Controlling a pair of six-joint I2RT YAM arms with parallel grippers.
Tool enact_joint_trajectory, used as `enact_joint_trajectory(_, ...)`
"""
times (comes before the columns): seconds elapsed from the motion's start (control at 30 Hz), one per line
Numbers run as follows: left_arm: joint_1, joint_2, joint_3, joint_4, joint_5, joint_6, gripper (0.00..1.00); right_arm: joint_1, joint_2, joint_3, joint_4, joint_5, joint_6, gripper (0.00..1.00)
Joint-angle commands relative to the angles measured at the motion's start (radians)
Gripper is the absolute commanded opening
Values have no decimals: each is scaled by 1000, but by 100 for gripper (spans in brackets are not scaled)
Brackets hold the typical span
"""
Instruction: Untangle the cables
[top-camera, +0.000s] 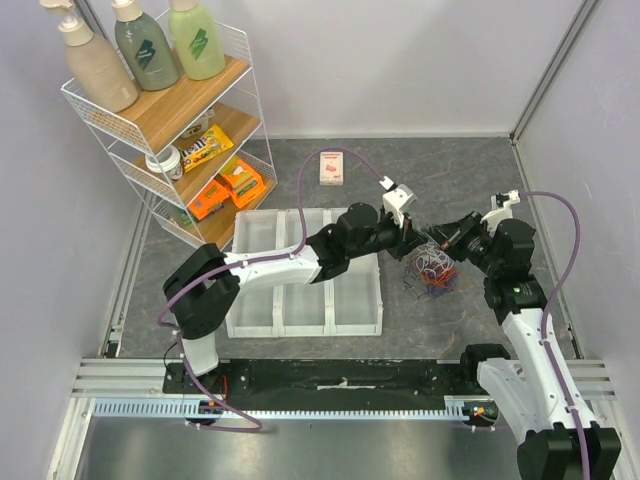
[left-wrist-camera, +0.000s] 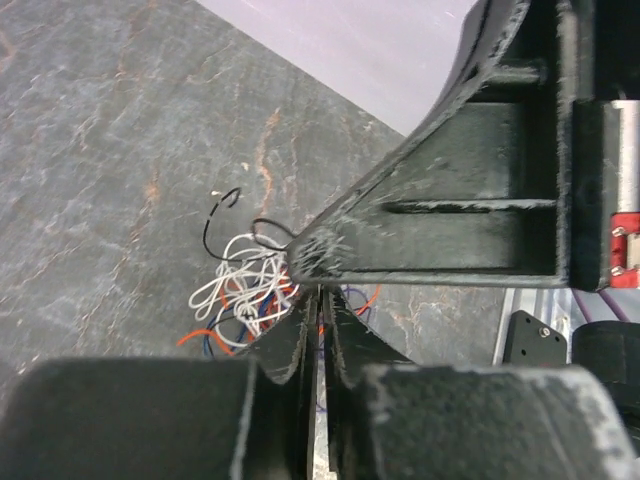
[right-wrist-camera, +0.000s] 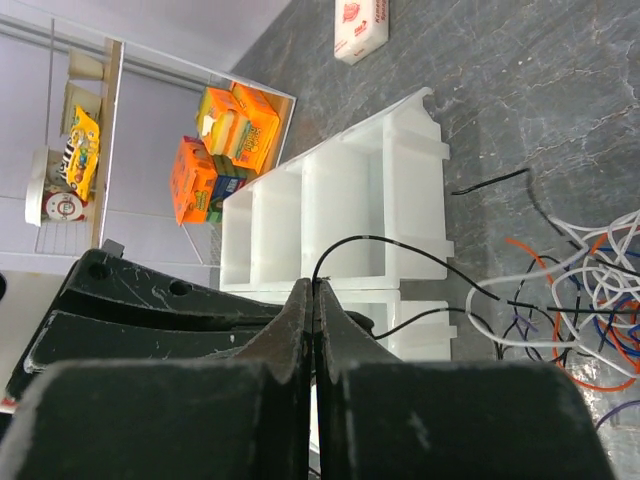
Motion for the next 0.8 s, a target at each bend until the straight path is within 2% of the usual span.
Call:
enact_joint_trajectory(0.0,-3,22,100,-32,28,53,2,-3,-9,61,-7,-3,-20,3)
enact_joint_trajectory(0.1,-5,-15,83,-58,-23,41,2,-1,22,110,-134,176,-184,42)
enact_joint_trajectory(0.13,-5,-28,78,-75,-39,33,2,-3,40,119,-183,260,-231,59)
enact_joint_trajectory(0.17,-5,-41,75,-89,-61,24,2,-3,48,113,-200,305,-258,69)
enact_joint_trajectory(0.2,-3,-53,77,-103,-82,16,2,-7,54,98,-200,314,-269,73)
enact_joint_trajectory(0.33,-5,-59,130,-202,-127,-5,2,-9,51,-20,-121,246,-249,76)
enact_joint_trajectory(0.53,-5,-24,265,-385,-138,-70,2,-9,-27,-125,-96,258,-353,76)
enact_joint_trajectory(0.63,-3,-19,296,-422,-135,-88,2,-7,-90,-165,-9,192,-364,72)
enact_joint_trajectory(0.77,-3,-21,322,-448,-110,-108,2,-7,-88,-166,86,147,-367,74)
